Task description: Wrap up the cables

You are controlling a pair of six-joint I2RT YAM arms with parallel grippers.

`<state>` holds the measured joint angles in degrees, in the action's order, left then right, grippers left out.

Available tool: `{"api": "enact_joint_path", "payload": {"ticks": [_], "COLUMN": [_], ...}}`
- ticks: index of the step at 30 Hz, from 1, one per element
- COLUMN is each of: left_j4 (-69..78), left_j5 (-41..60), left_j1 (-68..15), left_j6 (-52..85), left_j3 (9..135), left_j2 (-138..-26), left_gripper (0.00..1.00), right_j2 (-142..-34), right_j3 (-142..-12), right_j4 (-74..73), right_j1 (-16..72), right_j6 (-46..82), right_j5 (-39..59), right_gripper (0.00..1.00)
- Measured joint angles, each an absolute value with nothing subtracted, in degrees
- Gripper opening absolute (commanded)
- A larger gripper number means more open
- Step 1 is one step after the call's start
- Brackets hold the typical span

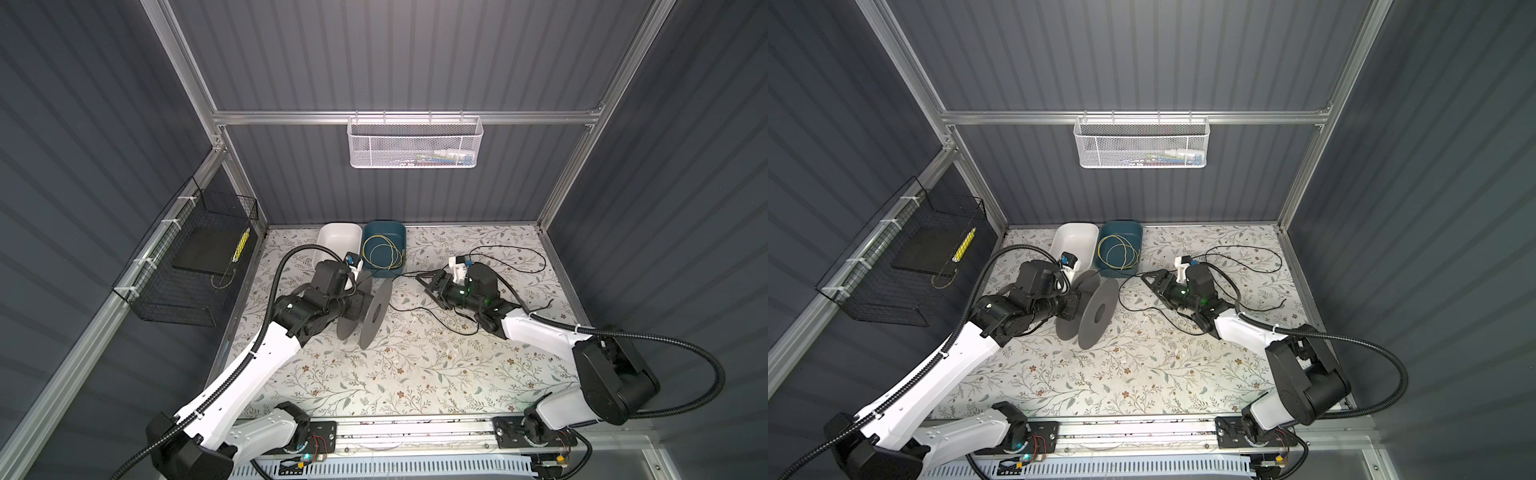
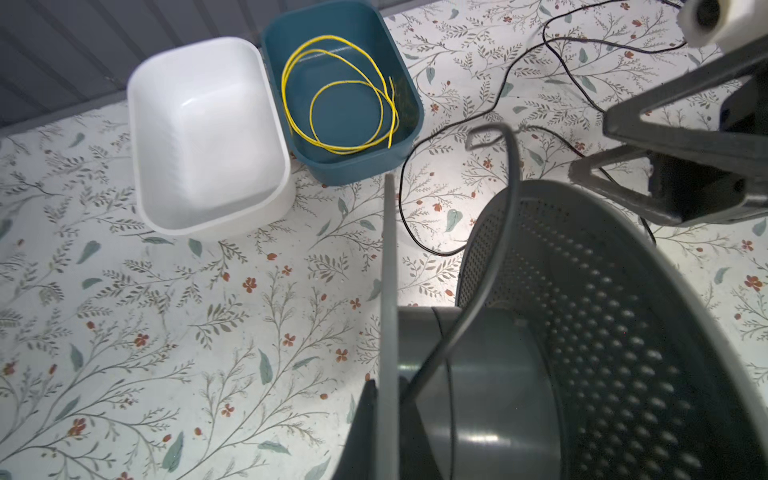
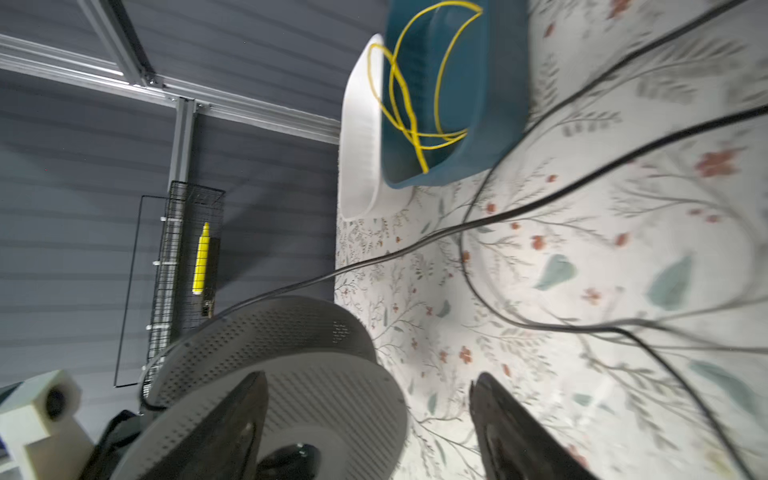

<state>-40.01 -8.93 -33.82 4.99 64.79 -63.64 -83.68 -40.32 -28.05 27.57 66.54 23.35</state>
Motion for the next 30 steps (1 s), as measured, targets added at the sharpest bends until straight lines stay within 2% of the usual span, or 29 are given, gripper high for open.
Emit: {"api": "enact_joint_path", "payload": {"ticks": [3,7,15,24,30], "left_j4": [-41.5,-43.3,-46.0,-47.9,-48.6], "left_j5": [-10.2,-11.2,-11.4,-11.4,-11.4], "left_j1": [-33.8,-33.8,-33.8,-33.8,-33.8], "left_j6": [3.9,2.5,1.5,1.5,1.5], "left_j3": [68.0,72.2,77.2,77.8,78.3], "left_j2": [-63.6,-63.6,-63.6,-63.7,-63.7], "left_gripper": [0.0,0.0,0.0,0.0,0.0], "right_j2": [-81.8,-83.0,-97.3,-106.7,-113.0], "right_j3": [-36.5,-34.2,-36.4,-41.1,-44.4], "right_j4": [-28.5,-32.9,-47.9,-57.7,-61.9], "right_j1": [25.1,22.7,22.0,25.5,25.5], "right_j6": [68.6,74.1,89.1,103.0,106.7], "right_j5": [22.0,21.0,21.5,22.3,19.0], "right_gripper": [0.99,0.99,0.99,0.82,0.62]}}
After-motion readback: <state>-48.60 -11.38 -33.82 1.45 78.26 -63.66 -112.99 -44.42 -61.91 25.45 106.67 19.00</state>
